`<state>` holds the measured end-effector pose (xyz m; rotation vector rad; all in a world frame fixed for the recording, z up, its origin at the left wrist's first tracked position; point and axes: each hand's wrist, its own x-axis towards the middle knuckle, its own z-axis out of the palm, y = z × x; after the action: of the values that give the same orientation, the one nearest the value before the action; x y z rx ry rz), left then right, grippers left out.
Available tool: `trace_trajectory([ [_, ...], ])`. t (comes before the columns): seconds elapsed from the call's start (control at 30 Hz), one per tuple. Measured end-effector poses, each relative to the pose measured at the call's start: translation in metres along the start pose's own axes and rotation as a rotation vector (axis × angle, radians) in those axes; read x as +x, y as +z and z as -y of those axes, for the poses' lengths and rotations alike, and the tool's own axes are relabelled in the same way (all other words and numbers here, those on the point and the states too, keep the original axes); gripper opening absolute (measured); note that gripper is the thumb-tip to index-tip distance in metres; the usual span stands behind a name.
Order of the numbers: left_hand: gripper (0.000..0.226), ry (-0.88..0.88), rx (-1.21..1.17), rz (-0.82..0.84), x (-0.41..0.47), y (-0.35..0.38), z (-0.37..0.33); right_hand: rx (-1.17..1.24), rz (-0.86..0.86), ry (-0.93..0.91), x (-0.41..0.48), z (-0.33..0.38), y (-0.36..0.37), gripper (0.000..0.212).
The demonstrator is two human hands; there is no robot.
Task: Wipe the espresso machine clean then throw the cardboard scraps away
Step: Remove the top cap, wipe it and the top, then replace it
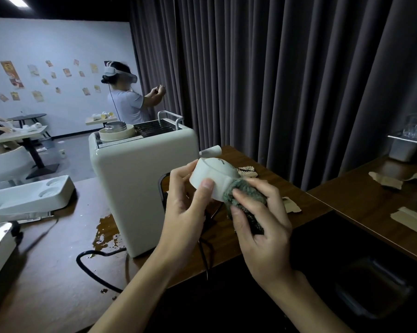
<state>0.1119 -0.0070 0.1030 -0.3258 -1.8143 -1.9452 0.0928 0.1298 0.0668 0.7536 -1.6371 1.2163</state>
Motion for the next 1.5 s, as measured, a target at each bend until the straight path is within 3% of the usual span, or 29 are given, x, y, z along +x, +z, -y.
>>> trace_trajectory([
  [0.1, 0.043, 0.030, 0.113, 0.027, -0.001, -0.003, -0.001, -0.013, -0.015, -0.039, -0.001, 0.005, 0.000, 0.027],
  [0.23, 0.050, -0.024, 0.011, 0.007, -0.003, -0.002, 0.001, -0.005, -0.045, -0.003, -0.001, 0.001, -0.001, 0.029],
  [0.37, 0.049, -0.109, -0.084, -0.011, -0.004, 0.000, 0.004, 0.023, -0.043, 0.042, 0.003, -0.002, -0.004, 0.028],
  [0.57, 0.040, -0.054, 0.041, 0.022, -0.004, 0.002, -0.004, -0.010, -0.015, -0.003, 0.001, 0.007, -0.003, 0.028],
  [0.73, 0.063, 0.048, 0.086, -0.042, -0.009, 0.000, -0.007, 0.001, -0.021, -0.015, -0.001, 0.009, -0.003, 0.029],
  [0.93, 0.049, 0.044, 0.056, -0.017, -0.011, 0.003, -0.008, 0.092, -0.078, 0.155, 0.001, 0.004, -0.003, 0.029],
  [1.17, 0.047, 0.139, 0.256, 0.012, -0.011, 0.003, -0.013, 0.014, -0.069, 0.002, -0.001, 0.012, -0.003, 0.028],
  [1.4, 0.046, 0.114, 0.151, -0.016, -0.015, 0.005, -0.009, 0.102, -0.090, 0.177, 0.003, 0.007, -0.002, 0.031],
  [1.5, 0.037, 0.062, 0.032, -0.024, -0.014, 0.009, -0.010, 0.087, -0.091, 0.151, 0.003, 0.010, 0.000, 0.031],
])
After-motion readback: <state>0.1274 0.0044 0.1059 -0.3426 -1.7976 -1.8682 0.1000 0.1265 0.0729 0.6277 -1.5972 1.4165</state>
